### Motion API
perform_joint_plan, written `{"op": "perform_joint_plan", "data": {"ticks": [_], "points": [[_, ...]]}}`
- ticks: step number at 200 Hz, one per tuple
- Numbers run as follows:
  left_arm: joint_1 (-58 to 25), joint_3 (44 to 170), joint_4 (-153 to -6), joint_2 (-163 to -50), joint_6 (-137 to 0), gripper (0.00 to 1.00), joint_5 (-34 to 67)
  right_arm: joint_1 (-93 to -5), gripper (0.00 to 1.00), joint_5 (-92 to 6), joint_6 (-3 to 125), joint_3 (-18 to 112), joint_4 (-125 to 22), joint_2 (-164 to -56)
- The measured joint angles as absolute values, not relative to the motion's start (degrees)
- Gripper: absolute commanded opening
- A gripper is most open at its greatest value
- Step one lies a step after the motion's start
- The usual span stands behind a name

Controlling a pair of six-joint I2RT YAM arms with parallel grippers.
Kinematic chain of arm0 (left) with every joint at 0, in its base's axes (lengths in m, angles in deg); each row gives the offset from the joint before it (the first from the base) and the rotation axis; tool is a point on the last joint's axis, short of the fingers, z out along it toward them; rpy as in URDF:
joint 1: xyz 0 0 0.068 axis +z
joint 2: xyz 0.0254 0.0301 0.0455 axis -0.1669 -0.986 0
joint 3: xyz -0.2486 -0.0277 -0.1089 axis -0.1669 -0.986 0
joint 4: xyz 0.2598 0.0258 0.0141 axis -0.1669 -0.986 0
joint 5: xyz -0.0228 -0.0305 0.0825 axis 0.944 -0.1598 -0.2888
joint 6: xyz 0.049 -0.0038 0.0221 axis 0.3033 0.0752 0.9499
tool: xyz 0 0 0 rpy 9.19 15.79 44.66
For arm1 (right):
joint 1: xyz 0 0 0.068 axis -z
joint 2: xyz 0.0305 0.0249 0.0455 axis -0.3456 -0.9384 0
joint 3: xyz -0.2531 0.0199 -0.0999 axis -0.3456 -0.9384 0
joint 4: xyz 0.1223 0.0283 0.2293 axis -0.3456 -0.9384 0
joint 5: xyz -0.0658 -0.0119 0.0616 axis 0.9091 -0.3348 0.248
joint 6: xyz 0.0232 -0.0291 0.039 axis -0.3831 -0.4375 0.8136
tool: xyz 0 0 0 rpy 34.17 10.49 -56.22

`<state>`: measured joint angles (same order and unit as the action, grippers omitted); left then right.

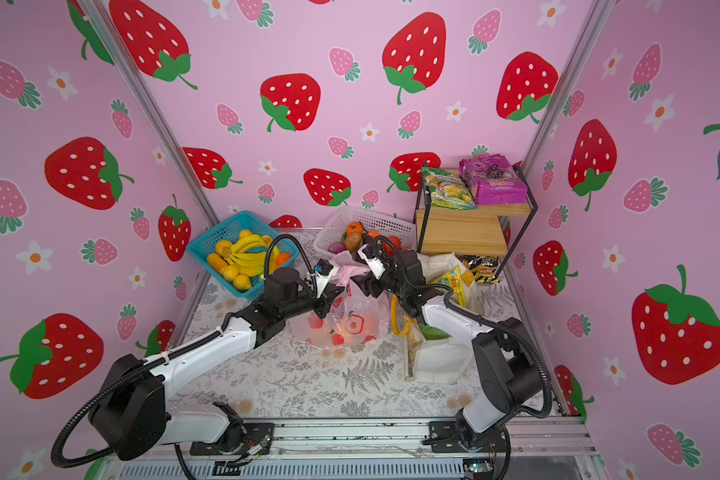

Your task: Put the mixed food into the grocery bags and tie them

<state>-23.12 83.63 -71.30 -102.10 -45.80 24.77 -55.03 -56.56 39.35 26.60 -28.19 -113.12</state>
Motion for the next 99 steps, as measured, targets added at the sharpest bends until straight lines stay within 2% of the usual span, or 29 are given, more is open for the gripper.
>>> {"op": "perform_joint_plan", "data": {"ticks": [43,99], "points": [[-23.12,84.05,-71.82,-103.15,-45.29,0.00,24.49,-54.92,0.59,-60.63,39.17,26.60,-28.14,-113.12],[-23.12,84.72,-72.15,-103.59,-44.27,0.00,24.05,-53.50,0.57,-67.91,39.61,26.60,-28.47,-113.12]]}}
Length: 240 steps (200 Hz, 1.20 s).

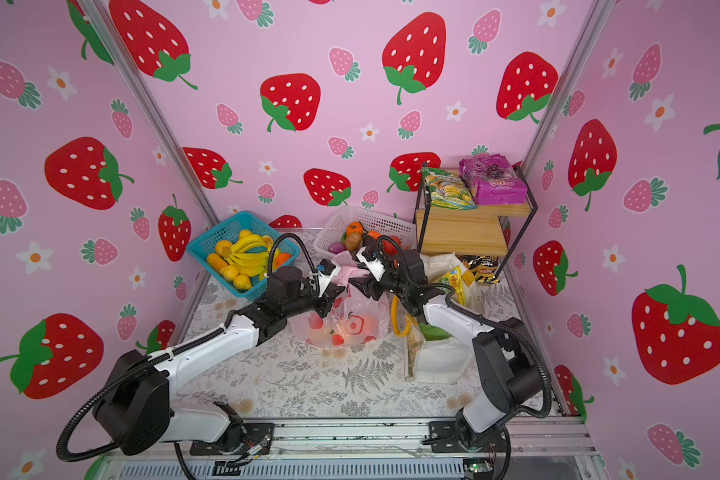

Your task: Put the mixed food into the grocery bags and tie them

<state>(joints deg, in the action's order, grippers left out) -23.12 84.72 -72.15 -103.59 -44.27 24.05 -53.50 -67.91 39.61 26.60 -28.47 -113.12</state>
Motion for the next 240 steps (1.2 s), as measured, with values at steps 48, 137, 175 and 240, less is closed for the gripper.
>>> {"op": "perform_joint_plan", "data": {"ticks": [48,137,175,240], "points": [[-23.12,85.27,-72.39,-104.07,-44.16,0.00,24.07,-52.67,0.53,-74.05,42.91,26.60,-27.88,-113.14],[-23.10,85.49,-73.37,-105.23,-43.33,0.00,24.07,-52.67,0.43,-77.83,50.74,28.57,-22.75,-117.60],[-23.12,85.58,-74.05,-106.17,-42.56,0.00,22.48,-52.67,0.21,-77.55,52.77,28.61,-21.35,-117.78],[-23.06,85.79,-74.71,-105.93,-41.71,0.20,17.69,-52.69,0.00,-75.93,54.30,27.98,-19.10,-117.62]]}}
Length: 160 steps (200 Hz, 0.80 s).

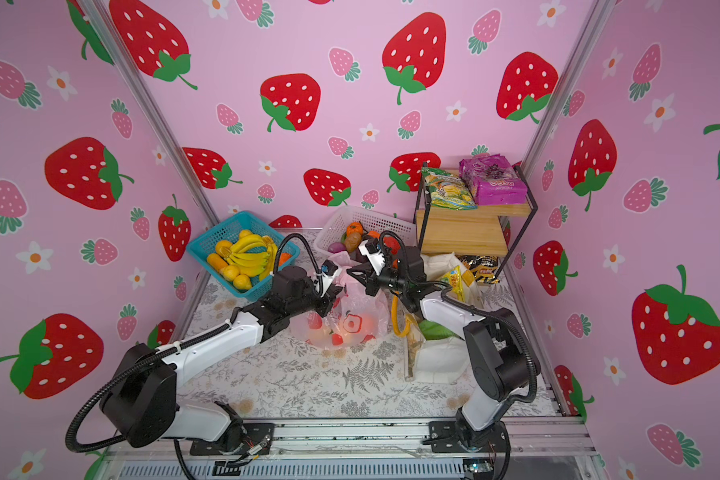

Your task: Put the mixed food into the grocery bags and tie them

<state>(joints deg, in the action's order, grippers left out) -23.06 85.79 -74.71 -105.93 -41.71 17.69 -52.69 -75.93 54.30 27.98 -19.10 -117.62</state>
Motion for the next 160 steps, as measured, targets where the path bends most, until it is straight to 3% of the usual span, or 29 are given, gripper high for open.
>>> {"op": "perform_joint_plan", "data": {"ticks": [43,92,119,160], "points": [[-23.06,85.64,-75.12,-101.78,-40.99,0.45,12.03,-52.69,0.00,-74.12,54.10,24.92,-17.52,-114.02],[-23.01,85.60,-78.60,-91.42,-37.23,0.73,12.05,-52.71,0.00,-73.66,52.40,22.14,-15.53,-110.41],[-22.49,86.62,-81.42,-89.52,-33.25,0.76,15.37,-52.71,0.00,-74.03,51.26,20.92,-14.94,-108.79],[-22.23,94.23,-90.25,-95.05,-26.54,0.70,23.57,-52.71,0.00,-75.08,51.17,20.22,-14.16,-108.29]]}}
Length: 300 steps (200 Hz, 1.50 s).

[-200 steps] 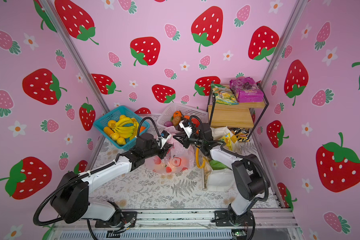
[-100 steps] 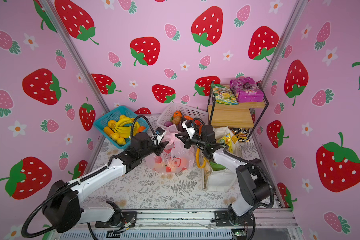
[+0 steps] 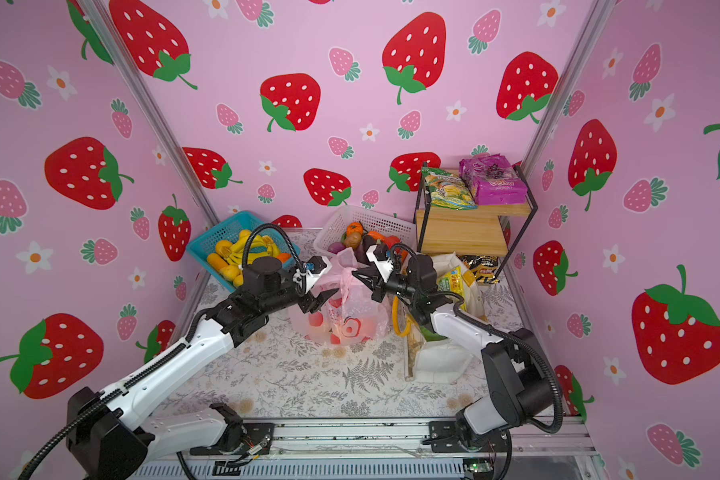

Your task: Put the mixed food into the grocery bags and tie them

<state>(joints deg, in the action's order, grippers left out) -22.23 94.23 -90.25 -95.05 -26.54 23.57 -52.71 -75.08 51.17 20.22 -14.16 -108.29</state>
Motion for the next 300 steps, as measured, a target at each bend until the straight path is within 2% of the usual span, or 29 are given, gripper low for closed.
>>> {"op": "perform_joint_plan", "data": {"ticks": [108,147,167,207,212,227,239,287,300], "points": [[-21.88,108.00,-100.65,-110.74,-15.44,0.58,25.69,-52.73,0.00,-77.13,50.98,20.02,-14.18,-107.87],[-21.75,109.95,-102.82,-113.71,-11.57,0.37,25.69,-52.73,0.00,-77.52,50.69,19.76,-14.22,-107.55],[-21.72,110.19,-103.58,-113.91,-10.63,0.20,25.86,-52.71,0.00,-77.77,50.67,19.78,-14.24,-107.55],[-21.59,110.25,-103.89,-113.78,-9.54,0.07,26.32,-52.73,0.00,-77.87,49.75,19.76,-14.31,-107.55],[-21.61,110.25,-103.93,-113.75,-9.43,0.00,26.28,-52.71,0.00,-77.83,49.51,19.76,-14.40,-107.55],[-21.59,110.12,-104.37,-113.19,-9.38,0.00,26.28,-52.71,0.00,-77.59,48.46,19.76,-14.66,-107.50],[-21.53,109.68,-104.63,-112.33,-9.25,0.00,26.26,-52.77,0.07,-77.24,47.28,19.76,-15.14,-107.24],[-21.51,109.40,-105.09,-109.67,-7.99,0.00,26.30,-52.82,0.44,-76.30,41.49,19.69,-18.37,-106.04],[-21.51,109.40,-105.11,-109.38,-7.57,0.00,26.30,-52.84,0.50,-76.30,39.96,19.54,-18.96,-105.75]]}}
